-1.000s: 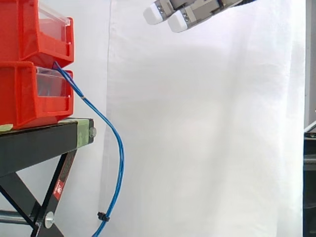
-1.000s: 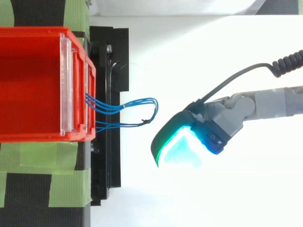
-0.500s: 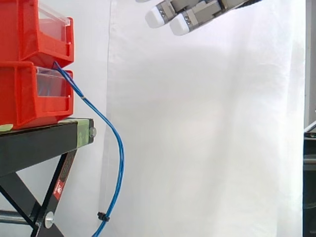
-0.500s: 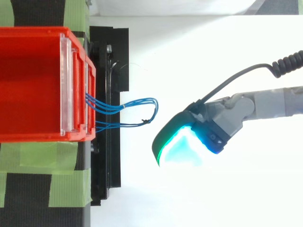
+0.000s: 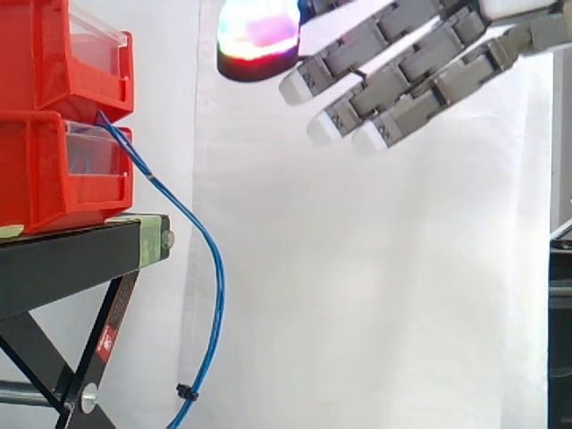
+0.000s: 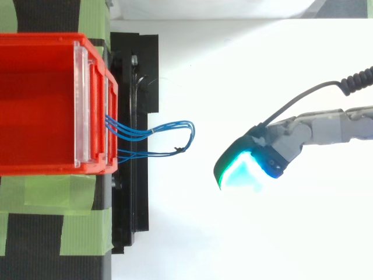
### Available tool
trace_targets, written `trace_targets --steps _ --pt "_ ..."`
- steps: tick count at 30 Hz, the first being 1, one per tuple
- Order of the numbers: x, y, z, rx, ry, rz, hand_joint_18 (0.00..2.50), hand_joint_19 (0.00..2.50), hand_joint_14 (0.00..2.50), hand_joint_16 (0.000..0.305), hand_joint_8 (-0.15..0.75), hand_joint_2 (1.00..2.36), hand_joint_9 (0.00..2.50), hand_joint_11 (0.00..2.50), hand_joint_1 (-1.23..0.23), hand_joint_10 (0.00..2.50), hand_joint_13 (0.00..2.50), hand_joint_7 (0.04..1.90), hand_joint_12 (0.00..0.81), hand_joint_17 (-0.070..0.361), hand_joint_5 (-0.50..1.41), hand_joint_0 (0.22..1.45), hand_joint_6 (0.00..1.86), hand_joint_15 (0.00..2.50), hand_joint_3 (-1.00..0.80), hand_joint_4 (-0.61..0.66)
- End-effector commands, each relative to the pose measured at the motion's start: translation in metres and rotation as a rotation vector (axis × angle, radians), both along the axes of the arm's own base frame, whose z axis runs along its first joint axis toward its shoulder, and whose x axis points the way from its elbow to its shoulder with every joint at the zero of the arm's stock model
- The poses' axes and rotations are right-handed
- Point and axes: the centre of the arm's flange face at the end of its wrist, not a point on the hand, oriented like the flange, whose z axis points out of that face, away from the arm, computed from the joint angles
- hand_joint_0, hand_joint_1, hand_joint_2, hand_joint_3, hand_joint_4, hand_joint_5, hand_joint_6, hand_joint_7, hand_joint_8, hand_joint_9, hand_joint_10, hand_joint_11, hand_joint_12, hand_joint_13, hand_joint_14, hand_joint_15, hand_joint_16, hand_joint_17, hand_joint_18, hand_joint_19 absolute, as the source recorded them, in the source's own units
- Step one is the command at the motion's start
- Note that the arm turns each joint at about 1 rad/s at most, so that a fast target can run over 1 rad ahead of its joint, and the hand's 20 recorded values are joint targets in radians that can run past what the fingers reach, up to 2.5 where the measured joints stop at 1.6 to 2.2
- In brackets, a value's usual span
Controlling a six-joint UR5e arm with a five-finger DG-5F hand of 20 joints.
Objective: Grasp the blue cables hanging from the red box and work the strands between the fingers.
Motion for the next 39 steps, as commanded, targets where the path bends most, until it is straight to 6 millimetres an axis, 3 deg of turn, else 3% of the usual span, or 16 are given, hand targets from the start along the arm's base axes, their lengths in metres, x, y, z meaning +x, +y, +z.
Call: trace_targets --steps 1,22,39 --pt "-0.003 -0.003 -0.016 0.011 -0.008 0.001 0.0 0.19 0.0 0.072 0.248 1.0 0.0 0.09 -0.31 0.0 0.0 0.65 0.347 0.161 -0.5 0.62 0.0 0.21 -1.0 0.07" --pt "-0.026 -0.013 -0.088 0.086 0.01 -0.033 0.0 0.19 0.0 0.071 0.247 1.0 0.0 0.1 -0.32 0.0 0.0 0.65 0.346 0.16 -0.5 0.62 0.0 0.21 -1.0 0.08" --pt "-0.035 -0.014 -0.119 0.103 -0.05 -0.048 0.0 0.19 0.0 0.072 0.246 1.0 0.0 0.09 -0.32 0.0 0.0 0.65 0.346 0.161 -0.5 0.62 0.01 0.21 -1.0 0.07"
